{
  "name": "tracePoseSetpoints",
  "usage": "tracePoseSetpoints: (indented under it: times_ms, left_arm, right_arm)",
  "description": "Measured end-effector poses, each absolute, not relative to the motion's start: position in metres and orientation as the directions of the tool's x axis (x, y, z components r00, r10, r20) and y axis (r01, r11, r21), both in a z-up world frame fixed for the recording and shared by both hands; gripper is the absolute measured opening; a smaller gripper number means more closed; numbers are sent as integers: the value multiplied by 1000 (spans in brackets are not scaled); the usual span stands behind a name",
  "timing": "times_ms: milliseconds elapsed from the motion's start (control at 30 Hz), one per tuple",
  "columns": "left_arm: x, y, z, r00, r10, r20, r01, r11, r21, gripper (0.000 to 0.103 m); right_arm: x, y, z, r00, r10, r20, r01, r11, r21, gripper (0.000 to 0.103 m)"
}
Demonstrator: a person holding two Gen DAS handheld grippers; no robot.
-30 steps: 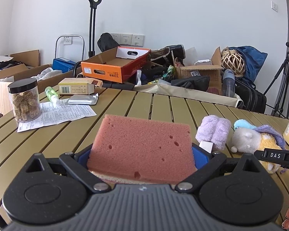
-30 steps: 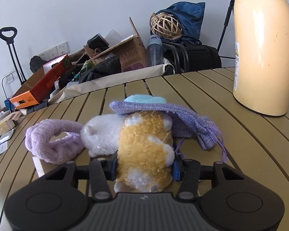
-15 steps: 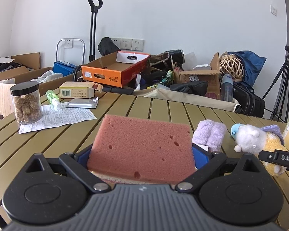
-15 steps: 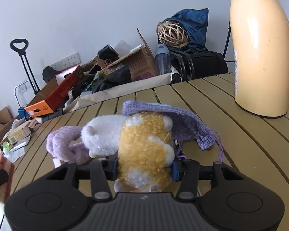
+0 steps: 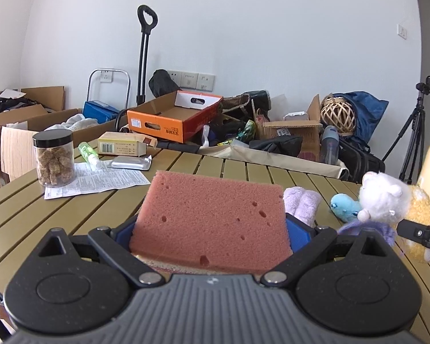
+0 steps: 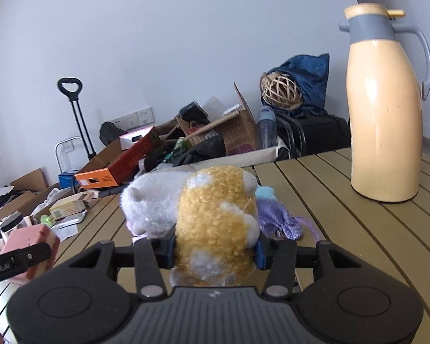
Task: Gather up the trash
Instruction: 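Carry the sponge and plush toy down below the table toward the black bin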
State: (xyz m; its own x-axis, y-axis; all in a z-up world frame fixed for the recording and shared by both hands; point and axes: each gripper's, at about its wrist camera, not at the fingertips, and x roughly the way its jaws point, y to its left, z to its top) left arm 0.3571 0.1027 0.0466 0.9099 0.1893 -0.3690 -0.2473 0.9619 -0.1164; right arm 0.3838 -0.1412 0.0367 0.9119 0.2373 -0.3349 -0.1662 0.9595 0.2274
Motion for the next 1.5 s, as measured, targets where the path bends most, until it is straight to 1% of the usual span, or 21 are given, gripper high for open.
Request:
tracePoseSetpoints:
  times_ms: [200, 400, 533, 633, 967, 1200, 1500]
  left_arm:
    - [329, 93, 47, 918, 201, -341, -243, 966, -85, 99]
    - [295, 88, 38, 915, 200, -349, -246, 965, -94, 98]
    - [268, 85, 33, 923, 195, -331, -239, 966, -99, 98]
    - [249, 82, 29, 929, 191, -318, -233, 967, -101, 98]
    - [206, 75, 17, 929, 189, -317, -226, 971, -84, 99]
    - [183, 72, 5, 921, 177, -346, -215, 974, -73, 99]
    - [155, 68, -20, 893, 173, -416, -207, 978, -36, 99]
  right_arm:
    - [348, -146, 40, 916, 259, -307, -199, 957, 212, 48]
    - [317, -153, 32, 908, 274, -317, -210, 953, 219, 48]
    - [295, -154, 26, 901, 289, -324, -228, 950, 214, 48]
    - [277, -154, 21, 898, 298, -323, -242, 949, 203, 48]
    - [225, -154, 6, 884, 322, -340, -286, 946, 154, 48]
    - [191, -154, -7, 858, 334, -390, -309, 942, 129, 48]
    - [165, -155, -32, 812, 345, -471, -323, 938, 129, 48]
